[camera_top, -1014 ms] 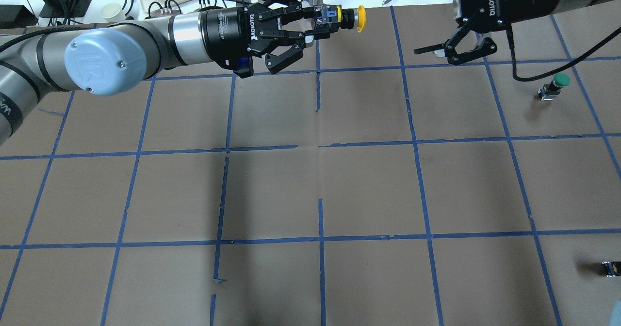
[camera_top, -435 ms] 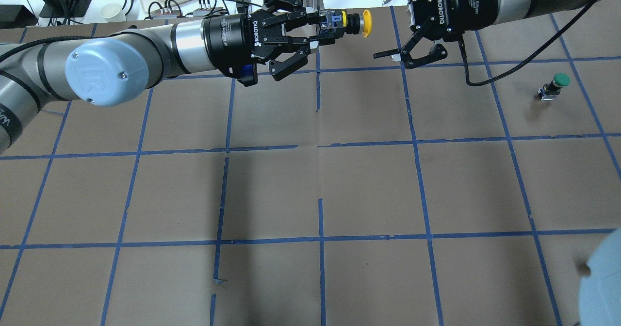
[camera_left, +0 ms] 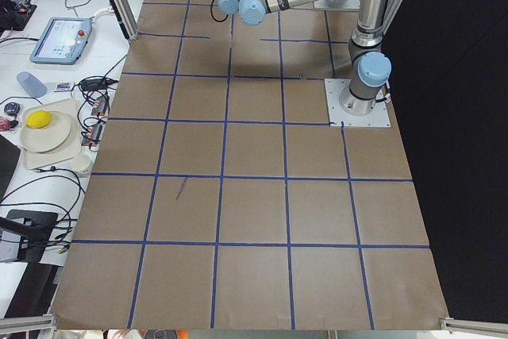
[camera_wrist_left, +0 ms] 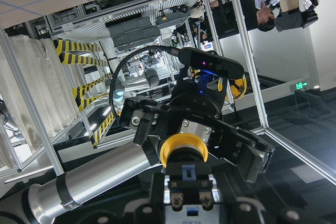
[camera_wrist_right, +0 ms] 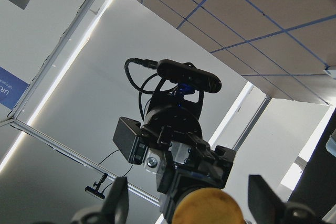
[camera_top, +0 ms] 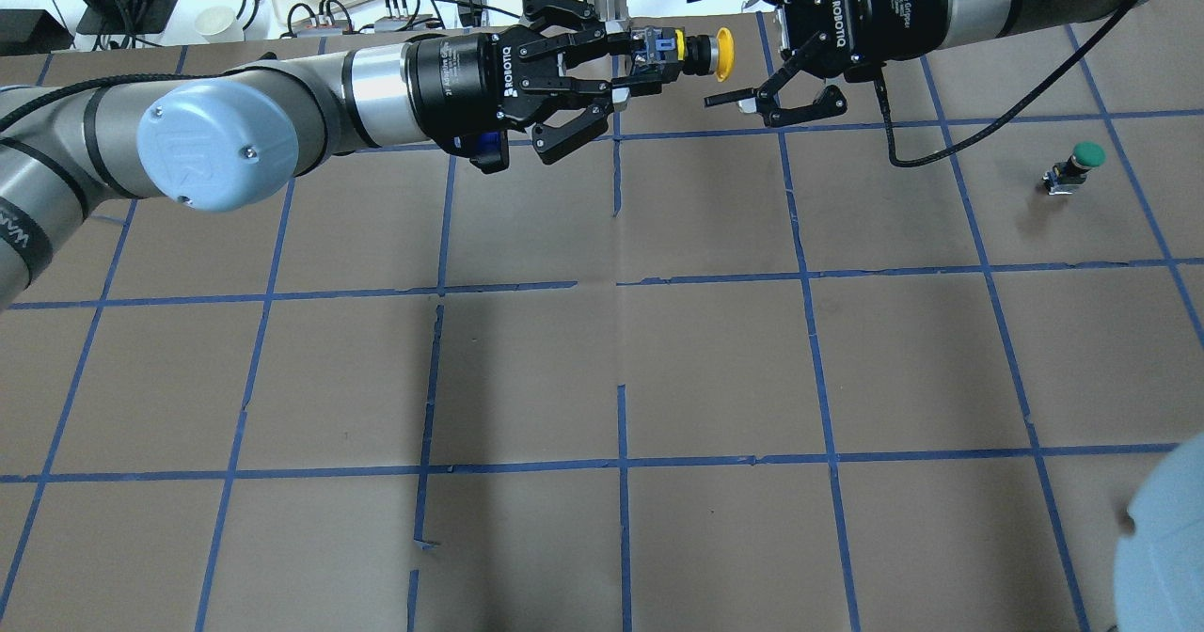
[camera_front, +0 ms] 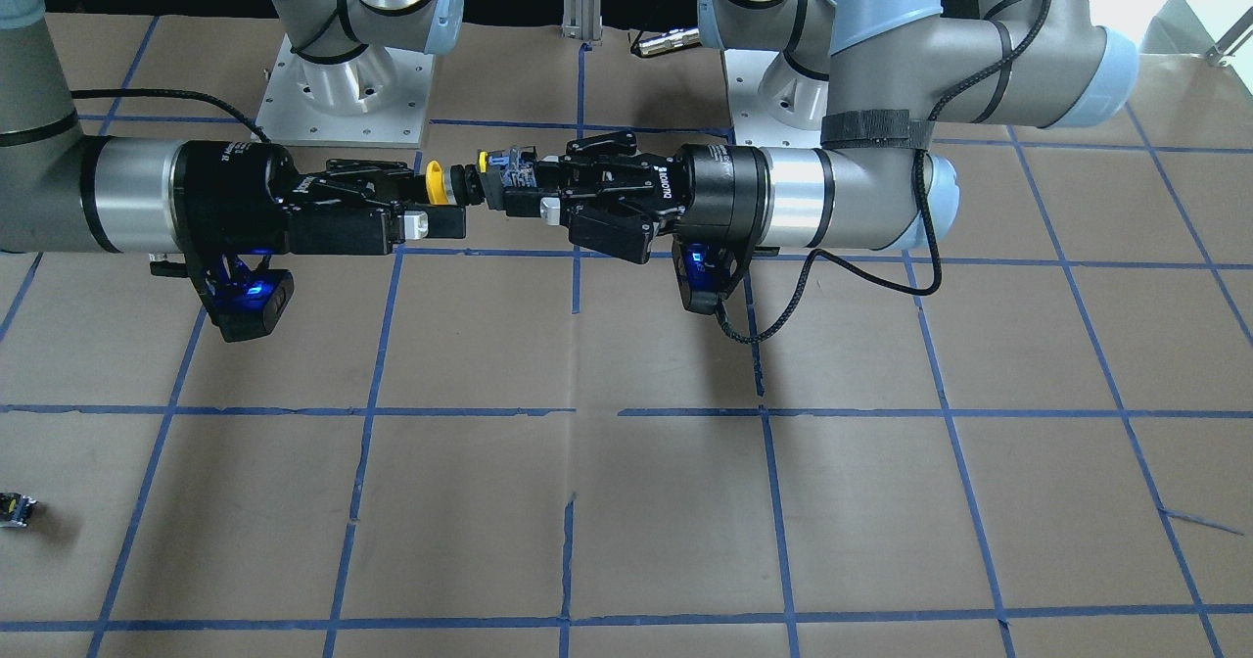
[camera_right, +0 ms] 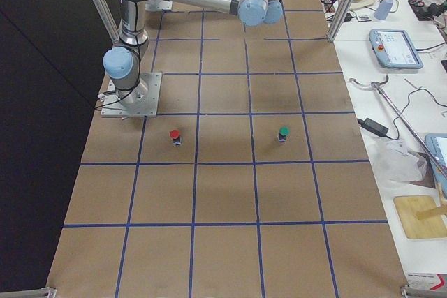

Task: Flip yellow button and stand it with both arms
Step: 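Bring the right gripper to the yellow cap held by the left gripper, then close the right gripper on the yellow cap and open the left gripper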

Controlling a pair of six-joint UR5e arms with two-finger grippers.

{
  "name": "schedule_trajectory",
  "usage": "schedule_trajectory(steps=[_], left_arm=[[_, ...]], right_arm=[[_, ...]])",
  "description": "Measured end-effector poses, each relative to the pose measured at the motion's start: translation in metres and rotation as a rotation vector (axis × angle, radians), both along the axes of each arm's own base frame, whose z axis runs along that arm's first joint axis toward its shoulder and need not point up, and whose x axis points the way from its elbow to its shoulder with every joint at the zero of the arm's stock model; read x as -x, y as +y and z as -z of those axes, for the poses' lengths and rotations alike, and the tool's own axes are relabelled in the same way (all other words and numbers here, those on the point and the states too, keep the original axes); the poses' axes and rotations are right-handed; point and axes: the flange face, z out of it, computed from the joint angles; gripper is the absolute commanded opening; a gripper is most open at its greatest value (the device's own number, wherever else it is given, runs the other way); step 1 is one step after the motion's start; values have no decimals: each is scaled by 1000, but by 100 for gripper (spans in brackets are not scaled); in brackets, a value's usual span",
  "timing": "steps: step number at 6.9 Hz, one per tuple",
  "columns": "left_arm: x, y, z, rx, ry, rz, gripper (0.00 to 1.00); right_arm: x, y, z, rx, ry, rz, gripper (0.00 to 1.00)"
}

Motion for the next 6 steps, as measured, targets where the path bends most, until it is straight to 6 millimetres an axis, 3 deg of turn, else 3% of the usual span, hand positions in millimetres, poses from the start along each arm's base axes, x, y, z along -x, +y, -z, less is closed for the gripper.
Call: schedule_trajectory(steps=[1,2,3,4,5,6], left_arm=[[0,0,-1,1,0,0,1],[0,1,-1,0,0,1,3],[0,1,-2,-1,-1,2,48],[0,1,-2,-2,-3,4,54],[0,1,-2,-7,-5,5,82],[0,1,-3,-24,-6,8,89]], right_arm=[[0,2,-2,-3,2,-4,26],[1,3,-4,-5,5,-7,23],[1,4,-5,-7,7,-8,23],[2,4,-5,-8,8,-8,23],[2,4,-6,-7,8,-8,23],[2,4,-6,-7,8,-9,23]])
